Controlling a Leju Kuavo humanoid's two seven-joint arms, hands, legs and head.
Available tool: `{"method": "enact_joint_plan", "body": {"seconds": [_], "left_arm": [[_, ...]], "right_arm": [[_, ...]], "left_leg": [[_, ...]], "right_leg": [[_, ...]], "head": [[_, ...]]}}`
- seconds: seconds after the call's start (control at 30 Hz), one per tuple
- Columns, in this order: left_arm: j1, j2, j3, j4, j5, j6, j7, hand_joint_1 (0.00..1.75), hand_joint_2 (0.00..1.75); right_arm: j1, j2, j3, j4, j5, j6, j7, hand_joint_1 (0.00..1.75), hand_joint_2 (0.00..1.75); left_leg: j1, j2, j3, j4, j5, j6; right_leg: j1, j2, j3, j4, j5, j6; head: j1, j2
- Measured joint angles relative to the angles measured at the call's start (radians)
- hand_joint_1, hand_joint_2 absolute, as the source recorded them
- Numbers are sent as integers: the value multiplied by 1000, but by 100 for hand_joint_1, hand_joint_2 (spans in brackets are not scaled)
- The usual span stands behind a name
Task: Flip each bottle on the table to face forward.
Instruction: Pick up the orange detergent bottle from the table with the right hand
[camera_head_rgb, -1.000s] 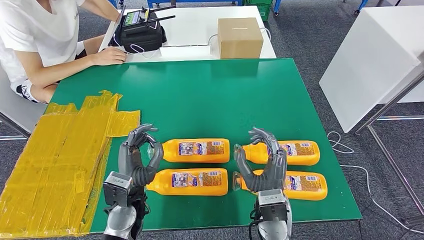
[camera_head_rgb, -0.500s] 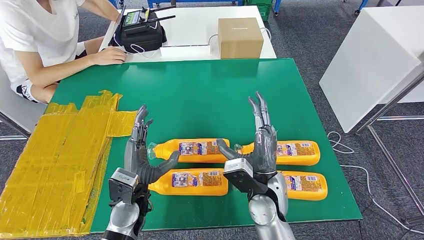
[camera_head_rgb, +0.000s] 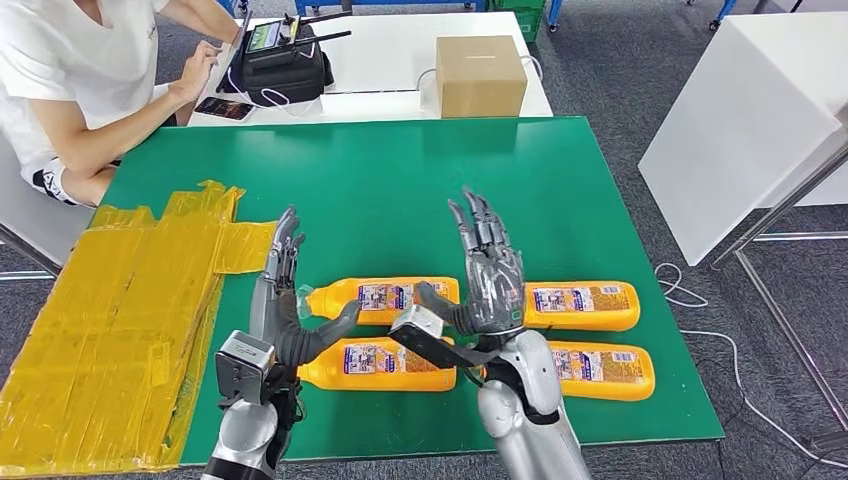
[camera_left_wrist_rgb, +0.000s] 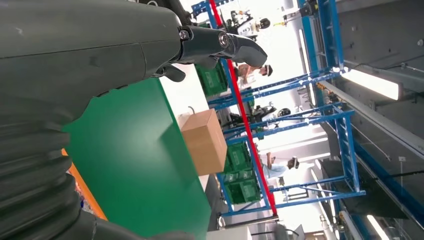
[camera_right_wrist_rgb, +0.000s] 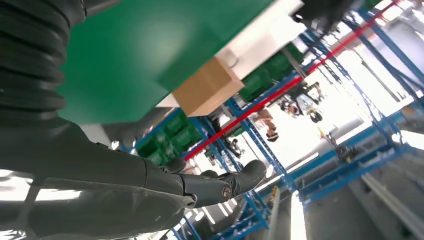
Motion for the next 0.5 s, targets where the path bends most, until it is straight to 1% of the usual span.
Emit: {"method": "enact_joint_plan", "body": {"seconds": [0.07, 0.17, 0.33, 0.5], "left_arm": [[-2, 0, 3, 0, 4, -9, 4, 0, 175], [-5, -1, 7, 0, 11, -20, 7, 0, 175], [-16, -1, 13, 1, 15, -33, 9, 0, 175], [-27, -1, 15, 10, 20, -42, 9, 0, 175]], "right_arm": [[-26, -1, 23, 63, 45, 0, 24, 0, 175], [-60, -1, 53, 158, 71, 10, 44, 0, 175], [-111, 1, 82, 299, 82, 24, 59, 0, 175], [-163, 5, 90, 425, 86, 26, 77, 0, 175]], "left_leg": [[0, 0, 0, 0, 0, 0], [0, 0, 0, 0, 0, 0], [0, 0, 0, 0, 0, 0], [0, 0, 0, 0, 0, 0]], "right_leg": [[0, 0, 0, 0, 0, 0], [0, 0, 0, 0, 0, 0], [0, 0, 0, 0, 0, 0], [0, 0, 0, 0, 0, 0]], "head": [[0, 0], [0, 0], [0, 0], [0, 0]]}}
